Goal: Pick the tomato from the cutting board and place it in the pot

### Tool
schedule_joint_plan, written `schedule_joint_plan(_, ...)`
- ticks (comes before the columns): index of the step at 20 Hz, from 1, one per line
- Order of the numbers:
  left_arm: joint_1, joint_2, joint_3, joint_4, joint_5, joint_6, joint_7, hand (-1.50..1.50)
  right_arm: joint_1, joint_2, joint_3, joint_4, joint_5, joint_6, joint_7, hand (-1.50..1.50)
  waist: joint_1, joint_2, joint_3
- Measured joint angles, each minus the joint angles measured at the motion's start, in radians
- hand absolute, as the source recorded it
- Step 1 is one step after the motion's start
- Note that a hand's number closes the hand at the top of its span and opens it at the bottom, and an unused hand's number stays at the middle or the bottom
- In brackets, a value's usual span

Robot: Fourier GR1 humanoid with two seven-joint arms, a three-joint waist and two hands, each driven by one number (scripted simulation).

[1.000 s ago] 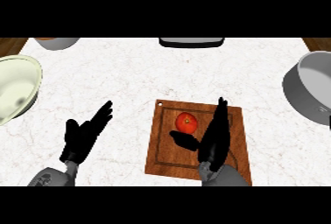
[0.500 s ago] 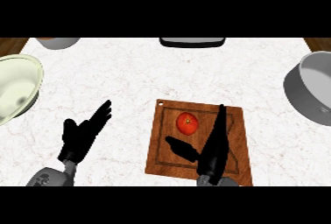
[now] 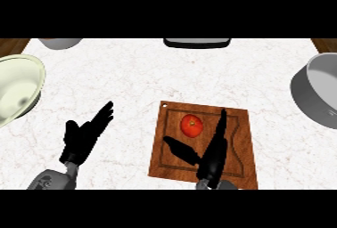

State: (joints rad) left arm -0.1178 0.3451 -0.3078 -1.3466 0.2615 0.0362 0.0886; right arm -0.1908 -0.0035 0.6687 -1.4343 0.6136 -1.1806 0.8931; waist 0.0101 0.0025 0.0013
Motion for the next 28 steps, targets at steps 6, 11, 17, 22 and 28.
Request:
schedule_joint_plan(6, -0.017, -0.024, 0.009, -0.006, -0.011, -0.005, 0.023, 0.00, -0.016, 0.000, 0.018, 0.069, -0.270, -0.100, -0.223, 1.50, 0.004, 0.002, 0.001)
schedule_joint_plan(11, -0.015, -0.032, 0.025, 0.014, -0.027, -0.021, 0.009, 0.00, -0.065, -0.002, 0.038, 0.193, -0.426, -0.120, -0.402, 1.50, 0.006, -0.001, -0.002)
schedule_joint_plan(17, 0.012, -0.039, 0.026, -0.011, -0.044, -0.033, 0.010, 0.00, -0.055, -0.005, 0.040, 0.192, -0.647, -0.149, -0.665, 1.50, 0.010, 0.000, -0.001)
schedule_joint_plan(22, 0.016, -0.038, 0.047, 0.000, -0.042, -0.037, 0.004, 0.00, 0.014, -0.128, 0.001, 0.110, -0.757, 0.011, -0.800, 1.50, -0.013, -0.003, 0.004)
schedule_joint_plan(28, 0.031, -0.037, 0.061, 0.006, -0.038, -0.024, 0.005, 0.00, 0.086, -0.381, -0.011, 0.023, -0.814, 0.276, -0.878, 1.50, -0.063, -0.013, 0.012)
